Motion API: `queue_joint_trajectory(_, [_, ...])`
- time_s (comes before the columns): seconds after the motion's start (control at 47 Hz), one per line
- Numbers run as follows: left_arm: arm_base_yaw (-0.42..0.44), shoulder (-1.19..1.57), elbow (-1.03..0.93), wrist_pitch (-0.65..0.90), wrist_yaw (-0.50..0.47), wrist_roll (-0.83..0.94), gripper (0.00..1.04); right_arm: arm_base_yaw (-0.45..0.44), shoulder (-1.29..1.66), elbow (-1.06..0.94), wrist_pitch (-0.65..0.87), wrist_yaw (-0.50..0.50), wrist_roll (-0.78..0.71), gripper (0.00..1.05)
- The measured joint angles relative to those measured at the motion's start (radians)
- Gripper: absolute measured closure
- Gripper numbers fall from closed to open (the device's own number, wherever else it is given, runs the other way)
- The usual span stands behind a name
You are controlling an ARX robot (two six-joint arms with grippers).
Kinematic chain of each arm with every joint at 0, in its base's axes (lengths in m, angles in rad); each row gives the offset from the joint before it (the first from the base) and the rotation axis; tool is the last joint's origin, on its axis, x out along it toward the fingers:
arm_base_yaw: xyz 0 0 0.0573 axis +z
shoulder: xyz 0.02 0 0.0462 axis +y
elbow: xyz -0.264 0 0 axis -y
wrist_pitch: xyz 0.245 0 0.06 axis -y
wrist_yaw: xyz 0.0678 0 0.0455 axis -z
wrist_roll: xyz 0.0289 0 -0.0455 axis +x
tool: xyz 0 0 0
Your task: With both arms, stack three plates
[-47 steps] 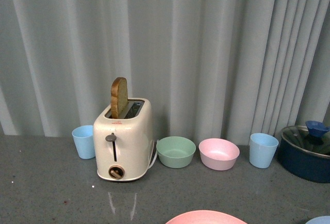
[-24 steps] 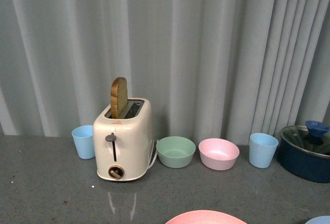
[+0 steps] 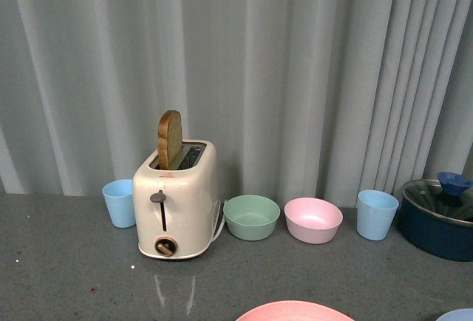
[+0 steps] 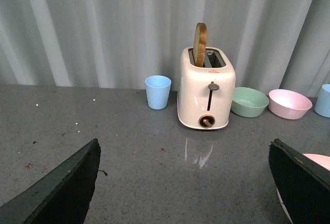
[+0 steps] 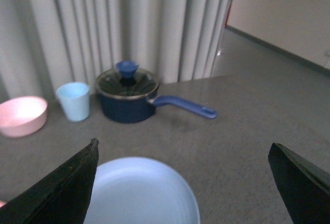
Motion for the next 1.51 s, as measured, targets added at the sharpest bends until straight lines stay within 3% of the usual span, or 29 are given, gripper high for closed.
queue_joint_trajectory(0.106, [0.000, 0.000, 0.000, 0.000, 0.000, 0.000, 0.07, -0.175, 0.266, 0.084, 0.224, -0.159, 0.007, 0.07])
queue_joint_trajectory(0.213, [0.000, 0.000, 0.000, 0.000, 0.000, 0.000, 0.07, -0.336, 0.565, 0.219, 0.321, -0.343, 0.053, 0.07])
queue_joint_trajectory(0.404, [0.000, 0.000, 0.000, 0.000, 0.000, 0.000, 0.07, -0.522, 0.960, 0.456, 0.252, -0.504, 0.126, 0.07])
queue_joint_trajectory(0.531, [0.000, 0.000, 0.000, 0.000, 0.000, 0.000, 0.07, -0.607, 1.202, 0.638, 0.096, -0.575, 0.122, 0.07])
queue_joint_trajectory(0.829, [0.000, 0.000, 0.000, 0.000, 0.000, 0.000, 0.07, -0.670, 1.466, 0.789, -0.112, -0.636, -0.049, 0.07])
queue_joint_trajectory(1.084, [0.000, 0.000, 0.000, 0.000, 0.000, 0.000, 0.07, -0.640, 1.537, 0.758, -0.085, -0.674, -0.275, 0.07])
queue_joint_trajectory(1.509, [0.000, 0.000, 0.000, 0.000, 0.000, 0.000, 0.07, -0.616, 1.595, 0.703, -0.023, -0.709, -0.338, 0.07])
